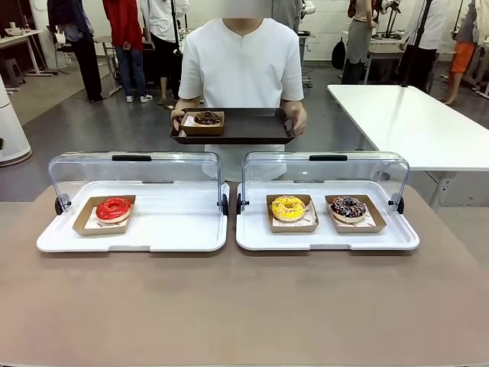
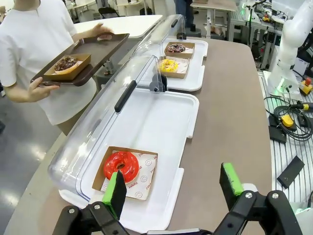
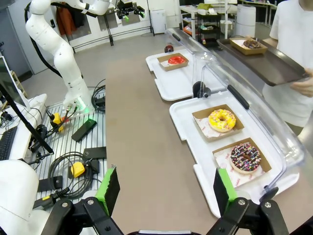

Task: Provide the desired donut to the person.
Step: Pick up and lift the Paper togo box containing the Donut pointed at by the person.

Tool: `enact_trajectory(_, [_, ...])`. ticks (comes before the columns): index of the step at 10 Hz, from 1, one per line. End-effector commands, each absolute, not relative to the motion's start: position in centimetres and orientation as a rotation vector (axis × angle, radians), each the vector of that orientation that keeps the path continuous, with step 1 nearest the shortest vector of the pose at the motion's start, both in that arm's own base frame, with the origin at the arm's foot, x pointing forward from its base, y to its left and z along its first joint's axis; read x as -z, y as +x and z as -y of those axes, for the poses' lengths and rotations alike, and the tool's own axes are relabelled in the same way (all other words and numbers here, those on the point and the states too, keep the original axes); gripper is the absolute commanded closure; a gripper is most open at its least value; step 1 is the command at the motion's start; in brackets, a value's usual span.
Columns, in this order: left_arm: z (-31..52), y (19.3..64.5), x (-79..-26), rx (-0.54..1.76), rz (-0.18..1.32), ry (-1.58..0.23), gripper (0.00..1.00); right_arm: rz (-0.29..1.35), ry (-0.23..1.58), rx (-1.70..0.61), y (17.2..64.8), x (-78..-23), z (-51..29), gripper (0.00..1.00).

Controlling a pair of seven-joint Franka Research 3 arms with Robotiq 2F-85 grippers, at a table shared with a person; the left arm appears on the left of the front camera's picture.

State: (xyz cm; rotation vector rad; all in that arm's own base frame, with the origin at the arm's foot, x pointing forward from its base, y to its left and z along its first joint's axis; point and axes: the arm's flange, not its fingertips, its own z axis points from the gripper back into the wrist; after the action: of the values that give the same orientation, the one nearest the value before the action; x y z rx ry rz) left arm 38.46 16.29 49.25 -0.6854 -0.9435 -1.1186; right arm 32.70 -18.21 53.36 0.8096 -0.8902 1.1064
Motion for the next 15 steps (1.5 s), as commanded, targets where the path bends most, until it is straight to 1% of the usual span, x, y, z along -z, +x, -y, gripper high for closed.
enact_trajectory(1, [-16.66,38.39,-49.41,1.119,0.953,-0.692,0.00,0.904,0.821,-1.112,32.69,-53.37,18.20,0.00])
enact_trajectory(15, [-16.66,38.39,-49.41,1.119,0.953,-0.692,0.00,0.904,0.821,-1.112,32.69,-53.37,18.20,0.00])
